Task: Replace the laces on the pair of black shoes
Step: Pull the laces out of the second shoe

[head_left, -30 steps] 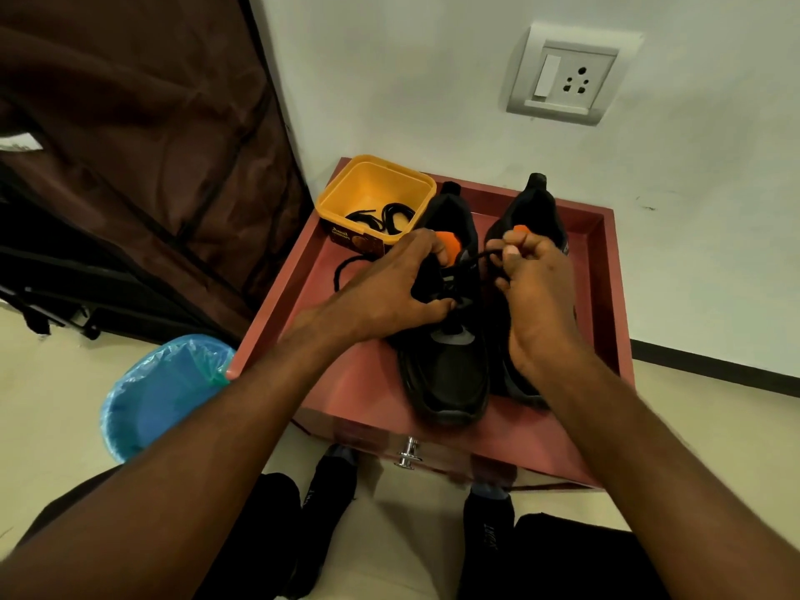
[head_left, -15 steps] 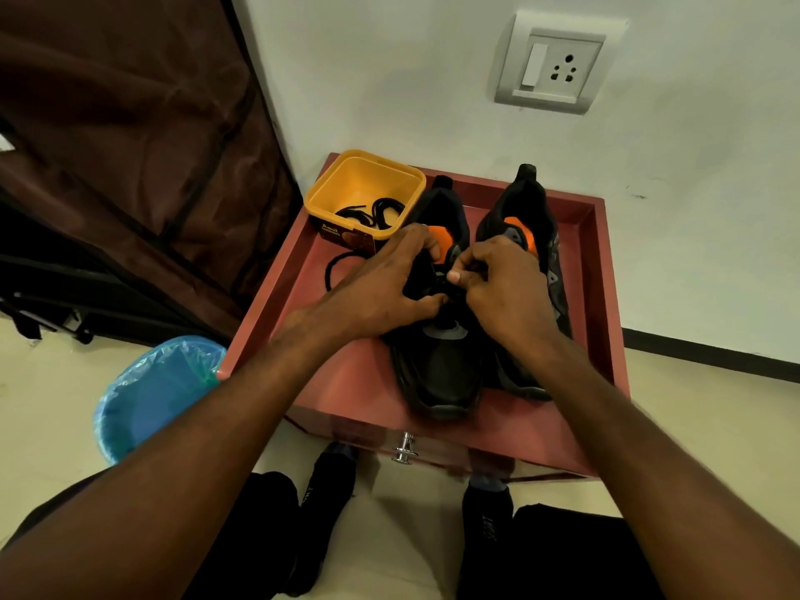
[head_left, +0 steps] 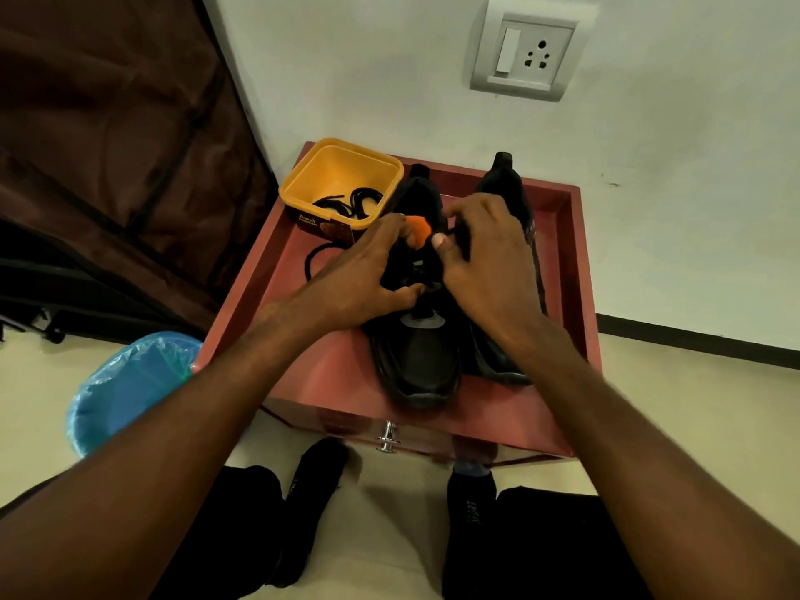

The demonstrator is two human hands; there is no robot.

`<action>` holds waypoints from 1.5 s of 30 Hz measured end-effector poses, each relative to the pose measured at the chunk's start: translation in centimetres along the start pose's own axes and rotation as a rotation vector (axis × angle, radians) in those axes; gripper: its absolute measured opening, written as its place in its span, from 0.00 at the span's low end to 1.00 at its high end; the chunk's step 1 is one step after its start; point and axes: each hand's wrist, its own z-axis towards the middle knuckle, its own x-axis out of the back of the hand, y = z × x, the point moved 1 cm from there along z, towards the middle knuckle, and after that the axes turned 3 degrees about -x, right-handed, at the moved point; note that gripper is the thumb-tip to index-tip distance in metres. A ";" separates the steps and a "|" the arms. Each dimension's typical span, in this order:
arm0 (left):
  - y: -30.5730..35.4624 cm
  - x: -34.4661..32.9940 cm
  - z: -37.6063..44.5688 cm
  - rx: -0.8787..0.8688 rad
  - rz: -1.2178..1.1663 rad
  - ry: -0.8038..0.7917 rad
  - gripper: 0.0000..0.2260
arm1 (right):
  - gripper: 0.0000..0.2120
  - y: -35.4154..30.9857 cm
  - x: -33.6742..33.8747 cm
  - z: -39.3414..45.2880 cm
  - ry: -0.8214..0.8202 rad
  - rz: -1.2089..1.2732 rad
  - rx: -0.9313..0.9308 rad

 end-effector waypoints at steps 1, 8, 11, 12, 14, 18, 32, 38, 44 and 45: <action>0.0 -0.1 0.0 -0.008 0.013 0.001 0.28 | 0.11 0.1 -0.4 -0.1 -0.020 -0.077 0.058; 0.0 0.0 -0.1 -0.012 -0.006 -0.005 0.23 | 0.05 0.5 -1.5 0.0 -0.113 0.064 -0.149; -0.1 0.2 -0.1 0.013 -0.051 -0.016 0.22 | 0.07 -0.1 -0.7 0.5 -0.134 0.536 -0.441; -0.1 0.3 -0.1 0.017 -0.060 -0.021 0.22 | 0.08 -0.4 -0.1 0.7 -0.126 0.738 -0.547; -0.2 0.3 -0.1 0.013 -0.065 -0.032 0.22 | 0.10 -0.5 1.4 1.2 -0.092 1.025 -0.700; -0.4 0.1 0.0 0.005 -0.083 -0.039 0.22 | 0.05 -0.1 2.1 1.3 0.019 0.586 -0.504; -0.3 -0.1 -0.1 0.000 -0.036 -0.016 0.24 | 0.05 0.0 -1.2 0.3 -0.113 0.011 -0.124; -0.5 -0.2 0.0 -0.014 -0.047 -0.009 0.24 | 0.17 -0.1 -1.0 0.2 -0.173 0.025 -0.146; -0.4 -0.2 0.0 -0.005 -0.035 -0.007 0.24 | 0.08 -0.1 -1.3 0.3 -0.140 0.103 -0.241; -0.5 -0.2 0.0 -0.003 -0.035 -0.006 0.24 | 0.06 -0.3 -1.2 0.3 -0.128 0.090 -0.225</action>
